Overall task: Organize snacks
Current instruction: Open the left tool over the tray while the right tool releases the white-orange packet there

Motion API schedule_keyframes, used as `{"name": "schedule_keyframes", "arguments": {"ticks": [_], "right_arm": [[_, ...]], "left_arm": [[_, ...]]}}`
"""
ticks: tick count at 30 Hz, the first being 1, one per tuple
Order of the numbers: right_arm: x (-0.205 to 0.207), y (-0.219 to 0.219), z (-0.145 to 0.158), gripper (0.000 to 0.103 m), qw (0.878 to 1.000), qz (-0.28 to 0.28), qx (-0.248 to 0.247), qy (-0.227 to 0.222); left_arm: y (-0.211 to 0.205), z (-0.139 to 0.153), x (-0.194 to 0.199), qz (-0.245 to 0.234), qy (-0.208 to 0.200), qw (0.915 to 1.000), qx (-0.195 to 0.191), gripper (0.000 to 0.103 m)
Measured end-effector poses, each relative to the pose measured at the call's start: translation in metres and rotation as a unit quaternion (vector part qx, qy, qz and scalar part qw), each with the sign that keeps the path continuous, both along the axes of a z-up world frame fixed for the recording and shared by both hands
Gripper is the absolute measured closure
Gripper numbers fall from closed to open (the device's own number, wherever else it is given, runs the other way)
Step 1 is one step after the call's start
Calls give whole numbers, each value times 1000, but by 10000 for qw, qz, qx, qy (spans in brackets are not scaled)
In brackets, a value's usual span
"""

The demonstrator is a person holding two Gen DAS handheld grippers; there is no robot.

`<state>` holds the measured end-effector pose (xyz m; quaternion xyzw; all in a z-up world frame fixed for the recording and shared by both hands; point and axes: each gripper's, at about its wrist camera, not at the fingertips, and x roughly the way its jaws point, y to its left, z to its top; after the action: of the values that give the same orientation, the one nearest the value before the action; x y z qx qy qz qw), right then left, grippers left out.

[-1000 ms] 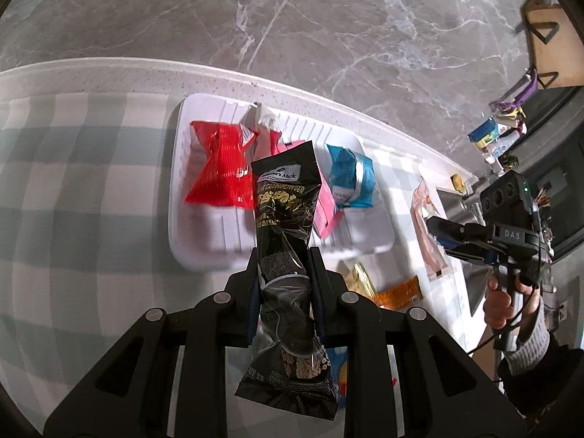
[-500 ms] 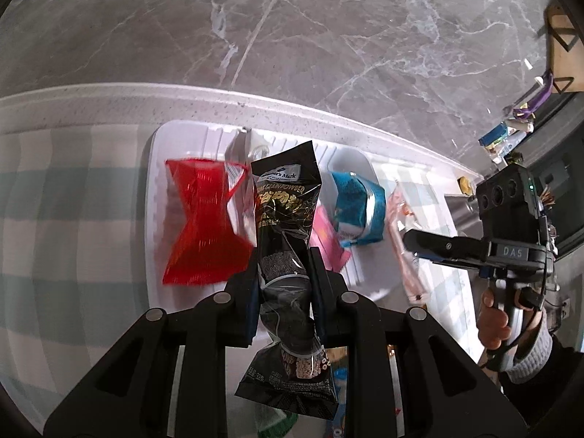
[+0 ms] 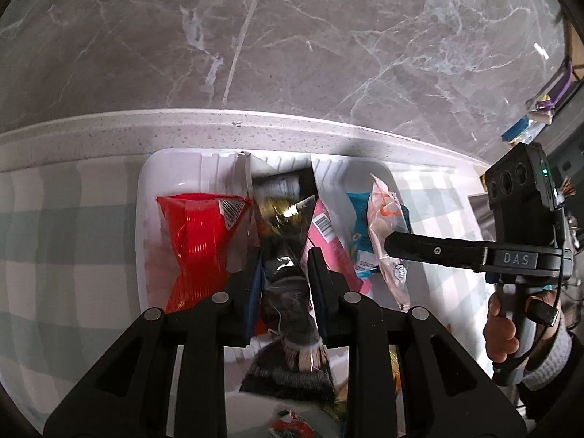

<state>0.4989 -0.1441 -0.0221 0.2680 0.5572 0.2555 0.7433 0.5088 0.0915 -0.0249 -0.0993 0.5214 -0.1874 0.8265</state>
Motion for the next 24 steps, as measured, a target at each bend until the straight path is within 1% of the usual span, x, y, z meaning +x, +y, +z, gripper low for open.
{"name": "schedule_keyframes", "arguments": {"ticks": [2, 3, 4, 6, 7, 9, 13, 16, 24], "right_arm": [[0, -1, -2, 80, 9999, -18, -106, -32], [0, -2, -2, 80, 9999, -30, -135, -40], [-1, -3, -2, 79, 9999, -31, -150, -49], [-3, -5, -1, 77, 9998, -27, -176, -96], [-4, -5, 1, 71, 9997, -43, -194, -132], [-7, -8, 5, 67, 9994, -75, -240, -219], [-17, -13, 16, 67, 9990, -121, -245, -360], [-29, -14, 25, 66, 9984, -55, -277, -489], [-73, -13, 39, 65, 9969, 86, -406, -673]], "left_arm": [[-4, 1, 1, -10, -63, 9999, 81, 73], [-5, 3, 1, -23, -131, 9998, 135, 66], [-6, 5, 0, -32, -179, 9997, 175, 57], [-9, 8, -2, -52, -286, 9993, 230, 56], [-9, 10, -3, -60, -314, 9993, 215, 56], [-10, 14, -6, -40, -354, 9991, 222, 56], [-7, 24, -21, -77, -504, 9984, 235, 56], [-1, 31, -35, -74, -554, 9982, 207, 56], [12, 41, -79, -78, -626, 9979, 149, 56]]}}
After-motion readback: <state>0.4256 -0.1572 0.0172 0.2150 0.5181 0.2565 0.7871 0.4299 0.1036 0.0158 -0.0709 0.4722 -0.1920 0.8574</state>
